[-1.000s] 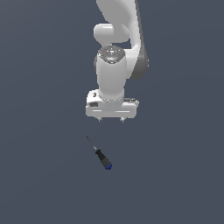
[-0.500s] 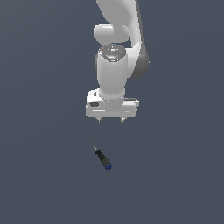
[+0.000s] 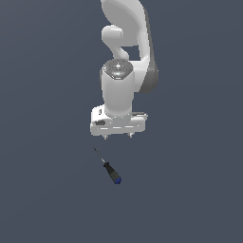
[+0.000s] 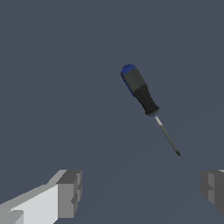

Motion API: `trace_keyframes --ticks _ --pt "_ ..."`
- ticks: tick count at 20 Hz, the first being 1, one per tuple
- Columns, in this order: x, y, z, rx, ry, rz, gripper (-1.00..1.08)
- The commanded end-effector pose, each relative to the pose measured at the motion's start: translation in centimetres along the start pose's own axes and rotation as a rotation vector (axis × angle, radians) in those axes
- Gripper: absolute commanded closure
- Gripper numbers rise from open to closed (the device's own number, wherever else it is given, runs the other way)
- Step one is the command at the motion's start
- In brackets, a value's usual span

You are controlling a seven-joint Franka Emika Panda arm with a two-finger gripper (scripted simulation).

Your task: Pick up the object and move it to a goal position.

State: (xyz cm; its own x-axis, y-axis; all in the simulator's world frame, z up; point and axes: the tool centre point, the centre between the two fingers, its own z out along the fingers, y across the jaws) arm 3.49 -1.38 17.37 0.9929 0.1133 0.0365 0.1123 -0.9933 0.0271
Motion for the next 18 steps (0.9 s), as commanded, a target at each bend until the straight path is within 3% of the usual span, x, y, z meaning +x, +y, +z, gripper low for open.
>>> trace_keyframes --ticks 1,18 --pt "0.5 0.5 0.8 0.000 -0.004 -0.047 -0.92" --pt "4.2 4.8 8.3 0.022 -0.026 -0.433 -0.92"
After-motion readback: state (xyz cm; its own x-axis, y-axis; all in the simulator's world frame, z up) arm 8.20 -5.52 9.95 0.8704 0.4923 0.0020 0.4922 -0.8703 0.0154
